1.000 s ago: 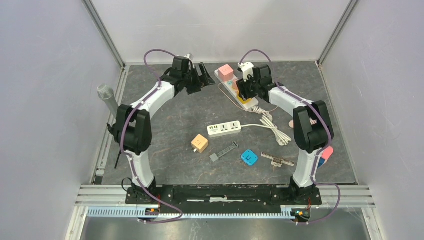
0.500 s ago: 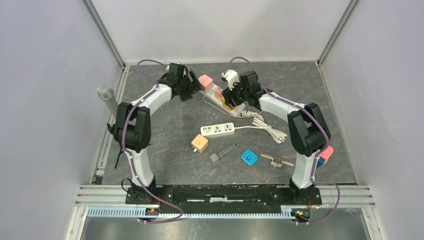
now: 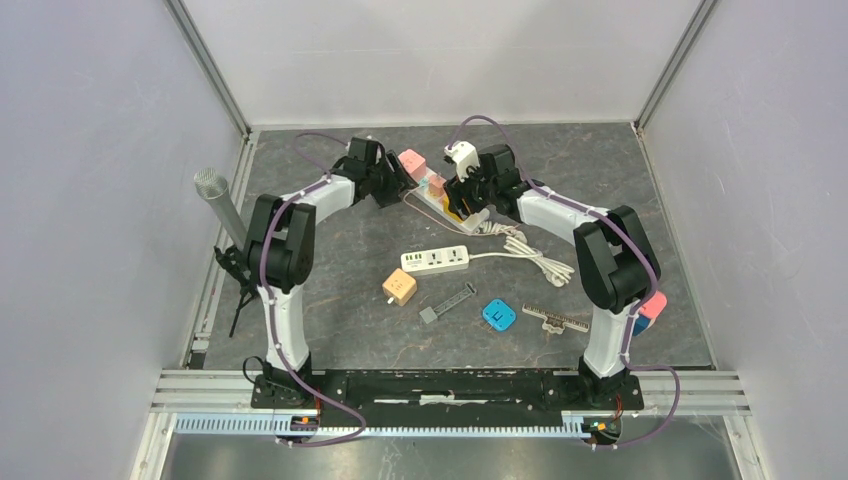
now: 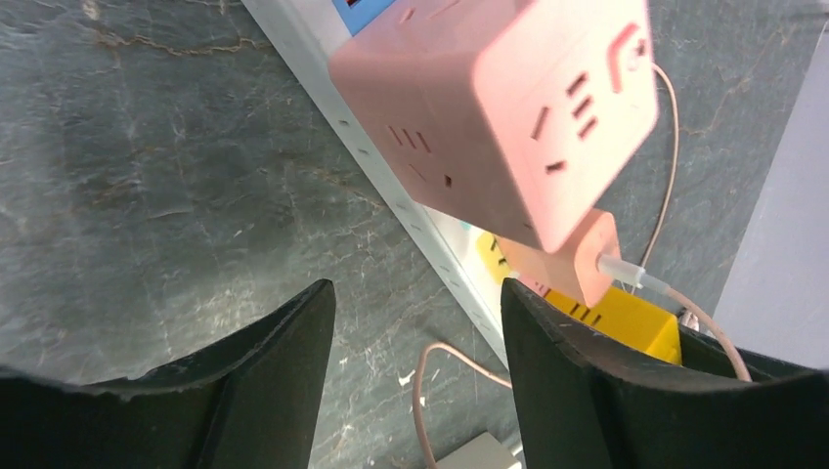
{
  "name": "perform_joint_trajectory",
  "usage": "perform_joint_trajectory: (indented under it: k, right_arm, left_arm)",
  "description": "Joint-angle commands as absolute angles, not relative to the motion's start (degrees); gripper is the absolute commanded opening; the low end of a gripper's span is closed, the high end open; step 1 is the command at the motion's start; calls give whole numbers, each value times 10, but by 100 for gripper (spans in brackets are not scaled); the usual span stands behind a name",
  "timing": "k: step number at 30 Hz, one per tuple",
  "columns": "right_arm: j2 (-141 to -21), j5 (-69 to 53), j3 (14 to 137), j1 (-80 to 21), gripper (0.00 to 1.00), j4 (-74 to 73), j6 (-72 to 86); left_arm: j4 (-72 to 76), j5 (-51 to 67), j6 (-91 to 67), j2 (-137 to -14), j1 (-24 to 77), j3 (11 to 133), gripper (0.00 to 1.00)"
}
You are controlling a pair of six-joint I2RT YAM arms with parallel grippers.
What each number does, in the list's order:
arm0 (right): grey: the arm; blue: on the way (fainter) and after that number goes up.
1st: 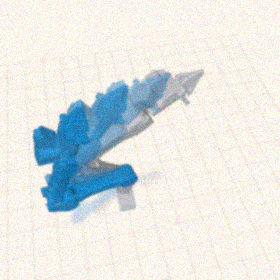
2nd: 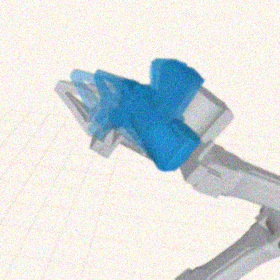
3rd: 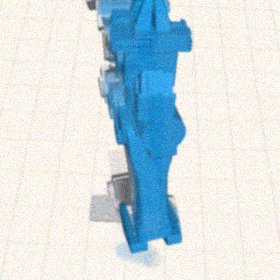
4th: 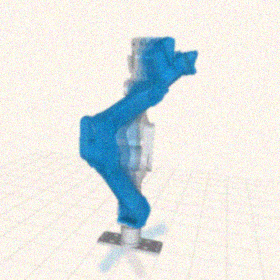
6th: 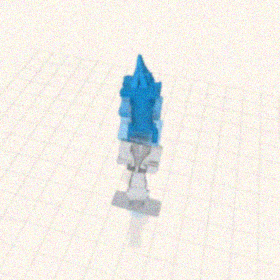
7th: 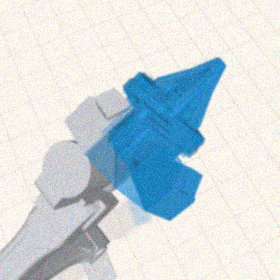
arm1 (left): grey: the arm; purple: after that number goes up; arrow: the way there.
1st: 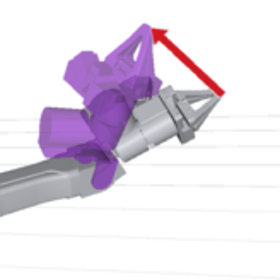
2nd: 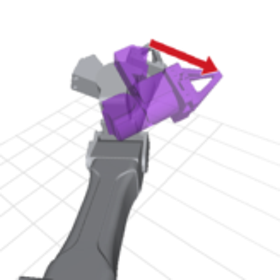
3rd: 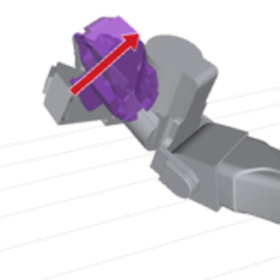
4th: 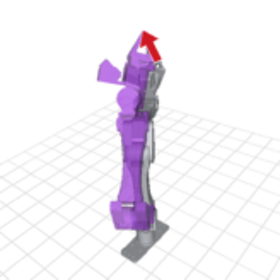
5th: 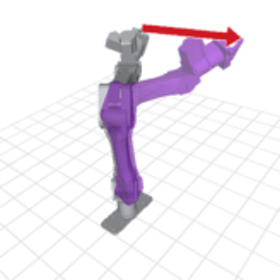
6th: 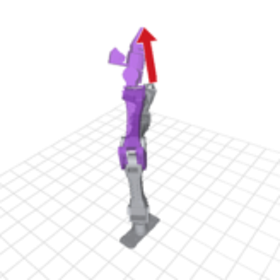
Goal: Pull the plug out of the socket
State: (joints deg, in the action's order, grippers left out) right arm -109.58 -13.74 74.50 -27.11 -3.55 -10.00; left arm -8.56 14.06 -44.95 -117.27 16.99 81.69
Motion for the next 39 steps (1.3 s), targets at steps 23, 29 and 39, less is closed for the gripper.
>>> perform_joint_trajectory:
  k: [23,29,39]
  right_arm:
    - [-1095,-108,746,-289,0,-9,-72]
    - [-1101,-175,775,-278,0,-5,-27]
    - [-1074,-33,740,-336,0,-4,-137]
  left_arm:
    - [-119,-37,-437,-1240,257,811,48]
    - [-137,-39,-424,-1236,257,782,46]
    - [-151,-17,-425,-1242,257,785,44]
